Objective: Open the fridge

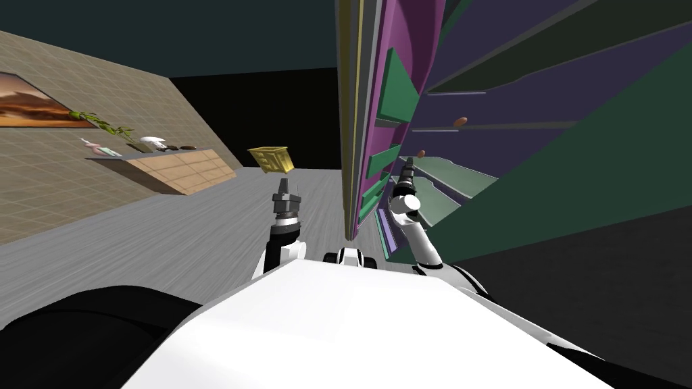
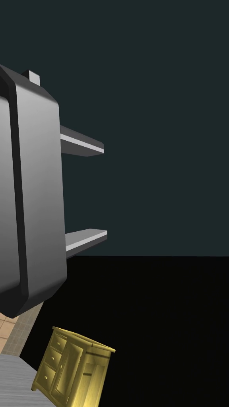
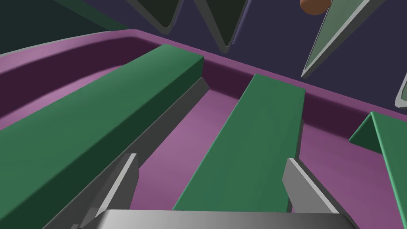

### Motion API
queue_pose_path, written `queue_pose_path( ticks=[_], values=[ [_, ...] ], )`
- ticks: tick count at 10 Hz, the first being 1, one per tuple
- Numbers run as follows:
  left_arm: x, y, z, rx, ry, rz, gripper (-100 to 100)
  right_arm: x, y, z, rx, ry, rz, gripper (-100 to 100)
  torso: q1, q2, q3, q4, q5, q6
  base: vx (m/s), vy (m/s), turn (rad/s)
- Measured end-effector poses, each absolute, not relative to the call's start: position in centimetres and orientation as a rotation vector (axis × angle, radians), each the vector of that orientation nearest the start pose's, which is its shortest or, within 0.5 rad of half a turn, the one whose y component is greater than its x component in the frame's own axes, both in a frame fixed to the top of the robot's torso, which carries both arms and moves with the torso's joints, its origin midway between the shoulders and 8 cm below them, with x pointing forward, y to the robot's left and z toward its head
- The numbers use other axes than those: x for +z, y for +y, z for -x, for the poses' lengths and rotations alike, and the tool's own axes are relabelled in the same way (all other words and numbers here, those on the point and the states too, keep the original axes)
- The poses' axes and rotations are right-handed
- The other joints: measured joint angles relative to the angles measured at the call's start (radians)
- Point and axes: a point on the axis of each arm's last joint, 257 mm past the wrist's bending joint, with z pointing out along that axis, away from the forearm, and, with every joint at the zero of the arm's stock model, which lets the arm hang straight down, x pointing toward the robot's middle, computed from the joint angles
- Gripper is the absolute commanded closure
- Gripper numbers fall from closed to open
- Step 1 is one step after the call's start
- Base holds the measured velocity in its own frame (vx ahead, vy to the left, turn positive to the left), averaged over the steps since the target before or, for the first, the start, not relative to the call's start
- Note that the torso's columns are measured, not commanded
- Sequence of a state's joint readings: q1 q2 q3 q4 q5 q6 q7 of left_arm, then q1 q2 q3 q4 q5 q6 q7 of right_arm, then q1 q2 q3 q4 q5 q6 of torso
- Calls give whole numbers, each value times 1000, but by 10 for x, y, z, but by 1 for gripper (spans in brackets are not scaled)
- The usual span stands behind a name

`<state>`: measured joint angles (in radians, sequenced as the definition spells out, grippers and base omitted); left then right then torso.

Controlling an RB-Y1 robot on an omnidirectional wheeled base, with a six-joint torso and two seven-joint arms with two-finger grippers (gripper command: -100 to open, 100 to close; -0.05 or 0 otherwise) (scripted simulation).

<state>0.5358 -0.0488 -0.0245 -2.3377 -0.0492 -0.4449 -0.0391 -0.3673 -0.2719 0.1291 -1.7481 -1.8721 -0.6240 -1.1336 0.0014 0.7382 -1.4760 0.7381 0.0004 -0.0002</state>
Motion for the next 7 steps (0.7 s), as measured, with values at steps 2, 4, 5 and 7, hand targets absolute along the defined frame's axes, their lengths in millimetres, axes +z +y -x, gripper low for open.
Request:
queue_pose_path(
  ticks=[2,4,5,7],
  values=[
    [28,275,-340,-1236,629,674,0,48,-306,-588,-1844,1084,871,-100,-2,-1,0,0,0,0,18,76,4],
    [28,275,-340,-1236,629,674,0,60,-317,-592,-1841,1109,851,-100,-1,0,0,0,0,0,9,87,-3],
    [28,275,-340,-1236,629,674,0,62,-321,-594,-1837,1122,850,-100,-1,1,0,0,0,0,3,104,-10],
    [28,275,-340,-1236,629,674,0,72,-328,-599,-1834,1145,834,-100,-2,0,0,0,0,0,2,59,-3]
  ],
)
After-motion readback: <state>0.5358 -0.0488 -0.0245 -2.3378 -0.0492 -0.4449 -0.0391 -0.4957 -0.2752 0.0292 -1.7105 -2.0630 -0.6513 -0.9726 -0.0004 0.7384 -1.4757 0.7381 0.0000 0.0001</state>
